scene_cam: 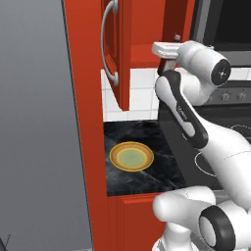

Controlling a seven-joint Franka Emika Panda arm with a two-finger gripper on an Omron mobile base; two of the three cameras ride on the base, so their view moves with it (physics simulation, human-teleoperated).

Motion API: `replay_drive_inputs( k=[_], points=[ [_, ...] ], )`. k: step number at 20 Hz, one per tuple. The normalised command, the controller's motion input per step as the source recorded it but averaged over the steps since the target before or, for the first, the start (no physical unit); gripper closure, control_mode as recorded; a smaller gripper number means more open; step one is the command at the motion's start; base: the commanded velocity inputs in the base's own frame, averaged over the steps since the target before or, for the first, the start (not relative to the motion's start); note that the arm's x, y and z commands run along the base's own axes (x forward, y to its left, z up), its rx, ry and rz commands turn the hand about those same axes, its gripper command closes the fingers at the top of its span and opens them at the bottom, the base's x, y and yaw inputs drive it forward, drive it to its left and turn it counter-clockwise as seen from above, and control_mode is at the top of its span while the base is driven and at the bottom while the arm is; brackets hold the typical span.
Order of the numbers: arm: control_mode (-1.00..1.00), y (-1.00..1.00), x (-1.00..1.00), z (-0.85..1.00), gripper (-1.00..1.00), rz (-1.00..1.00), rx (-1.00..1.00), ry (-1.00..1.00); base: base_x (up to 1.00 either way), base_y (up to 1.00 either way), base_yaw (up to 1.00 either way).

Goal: Move the hot dog bun to the plate on the dining table and place the condiment next to that plate. Then navigate to the fridge and take the sausage and place it on the plate as well.

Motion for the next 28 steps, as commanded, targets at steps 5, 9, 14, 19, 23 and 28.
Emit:
replay_drive_inputs(
  k=[5,9,14,19,23,28],
  points=[
    [-1.0,-0.31,-1.0,0.0,1.0,0.0,0.08,0.0,0.0,0.0,0.0],
    [-1.0,-0.26,-1.0,-0.04,1.0,0.0,0.05,0.0,0.0,0.0,0.0],
    [-1.0,-0.25,-1.0,-0.2,1.0,0.0,0.01,0.0,0.0,0.0,0.0],
    [-1.0,-0.2,-0.97,-0.22,1.0,0.0,0.0,0.0,0.0,0.0,0.0],
    [-1.0,-0.12,-0.89,-0.32,1.0,0.0,0.0,0.0,0.0,0.0,0.0],
    [1.0,0.0,-0.52,-0.19,1.0,-0.01,0.0,0.0,-0.39,0.0,-0.01]
  ],
)
